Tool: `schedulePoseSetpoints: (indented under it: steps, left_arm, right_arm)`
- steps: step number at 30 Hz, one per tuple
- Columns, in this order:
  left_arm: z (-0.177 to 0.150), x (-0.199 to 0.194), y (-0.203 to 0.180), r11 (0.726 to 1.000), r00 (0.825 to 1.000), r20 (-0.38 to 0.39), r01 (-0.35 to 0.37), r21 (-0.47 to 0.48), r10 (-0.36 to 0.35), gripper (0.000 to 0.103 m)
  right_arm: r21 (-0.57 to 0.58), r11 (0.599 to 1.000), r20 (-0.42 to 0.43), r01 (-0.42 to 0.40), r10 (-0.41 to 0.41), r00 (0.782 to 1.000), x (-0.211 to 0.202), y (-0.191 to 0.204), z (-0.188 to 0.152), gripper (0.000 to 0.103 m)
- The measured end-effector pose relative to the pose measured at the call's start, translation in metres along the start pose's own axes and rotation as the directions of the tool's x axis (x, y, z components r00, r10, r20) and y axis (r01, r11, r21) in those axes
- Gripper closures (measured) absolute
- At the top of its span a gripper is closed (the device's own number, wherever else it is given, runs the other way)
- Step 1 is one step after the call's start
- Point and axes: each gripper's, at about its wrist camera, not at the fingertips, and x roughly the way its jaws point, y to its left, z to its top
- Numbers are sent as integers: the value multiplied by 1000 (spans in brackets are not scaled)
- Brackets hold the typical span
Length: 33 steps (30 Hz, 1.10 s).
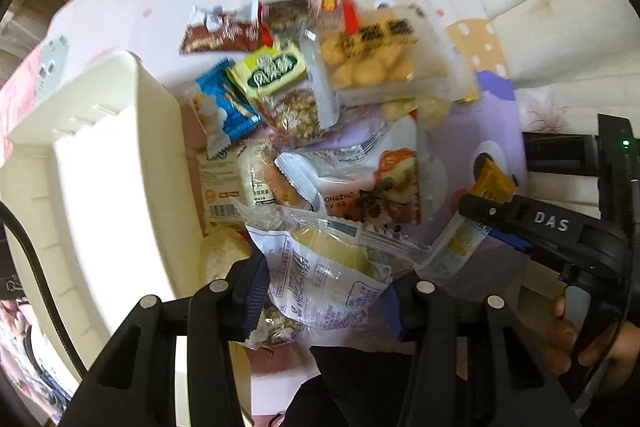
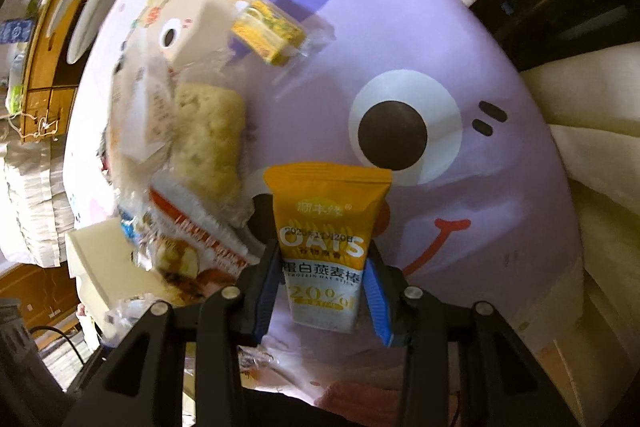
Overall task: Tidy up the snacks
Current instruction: 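Carry the OATS bar and cracker bag over the white tray with both grippers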
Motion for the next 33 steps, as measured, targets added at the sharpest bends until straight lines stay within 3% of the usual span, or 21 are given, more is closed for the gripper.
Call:
schedulePoseSetpoints:
  steps: [5, 11, 15, 26, 33]
  left_arm:
    - [-15, -41, -5, 999, 992, 124, 23, 32, -27, 56]
    - [-38, -75, 3, 997, 979, 197, 47, 53, -57, 56]
    - [-63, -105, 18, 995, 960, 265, 80, 58, -92, 56]
    - [-126, -163, 87, 990, 902, 408, 130, 54, -141, 56]
    - [-161, -168, 142, 992, 896, 428, 129, 5, -119, 55]
  right_arm:
    - [-18, 1000, 59, -2, 3, 998, -21, 5, -22, 63]
    - [-43, 999, 165, -14, 20, 986, -52, 16, -59, 63]
    - [-52, 998, 223, -32, 43, 974, -70, 21, -77, 63]
    - [-123, 989, 340, -83, 120, 933, -100, 62, -151, 63]
    - [-210, 973, 359, -95, 167, 918, -100, 101, -198, 63]
